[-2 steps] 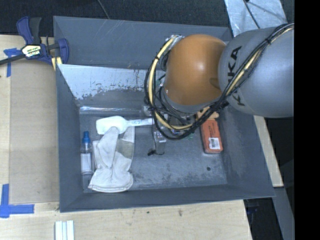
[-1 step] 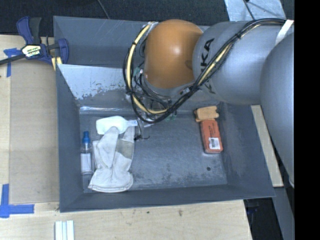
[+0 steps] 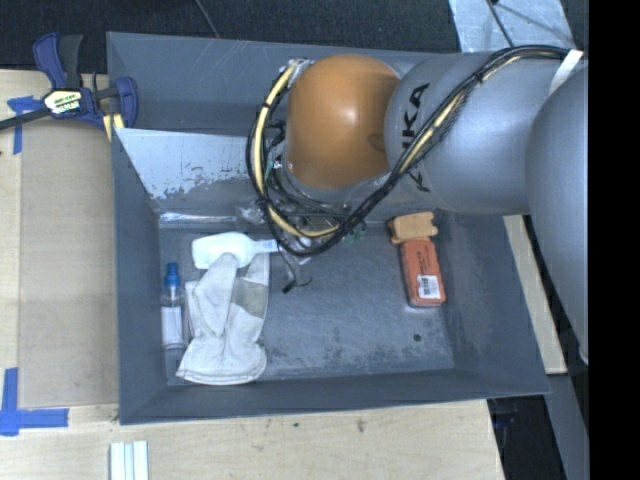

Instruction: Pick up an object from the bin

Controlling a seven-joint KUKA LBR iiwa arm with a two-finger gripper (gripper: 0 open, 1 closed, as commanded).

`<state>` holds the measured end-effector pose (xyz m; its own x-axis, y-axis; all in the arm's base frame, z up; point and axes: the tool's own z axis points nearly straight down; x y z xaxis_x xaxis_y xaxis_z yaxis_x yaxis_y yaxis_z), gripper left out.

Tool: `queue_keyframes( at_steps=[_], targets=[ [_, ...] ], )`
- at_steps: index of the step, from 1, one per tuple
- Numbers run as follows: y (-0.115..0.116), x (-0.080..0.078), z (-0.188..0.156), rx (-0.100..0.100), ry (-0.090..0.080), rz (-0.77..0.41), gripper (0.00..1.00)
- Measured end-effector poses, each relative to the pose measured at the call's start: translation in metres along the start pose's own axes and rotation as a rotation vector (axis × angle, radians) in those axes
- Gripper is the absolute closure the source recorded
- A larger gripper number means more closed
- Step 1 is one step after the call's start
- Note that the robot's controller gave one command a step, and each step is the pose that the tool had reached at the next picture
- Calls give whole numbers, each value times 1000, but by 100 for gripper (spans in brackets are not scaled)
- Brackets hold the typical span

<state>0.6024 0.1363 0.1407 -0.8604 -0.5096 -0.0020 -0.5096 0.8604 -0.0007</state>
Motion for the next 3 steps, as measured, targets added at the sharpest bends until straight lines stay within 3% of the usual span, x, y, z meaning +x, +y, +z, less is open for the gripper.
queue_keyframes(
  at_steps=[1, 2, 3],
  targets=[
    [0, -13, 35, -1, 0, -17, 0],
    [-1, -27, 66, 1, -8, 61, 100],
    [-2, -27, 66, 1, -9, 63, 100]
  ],
)
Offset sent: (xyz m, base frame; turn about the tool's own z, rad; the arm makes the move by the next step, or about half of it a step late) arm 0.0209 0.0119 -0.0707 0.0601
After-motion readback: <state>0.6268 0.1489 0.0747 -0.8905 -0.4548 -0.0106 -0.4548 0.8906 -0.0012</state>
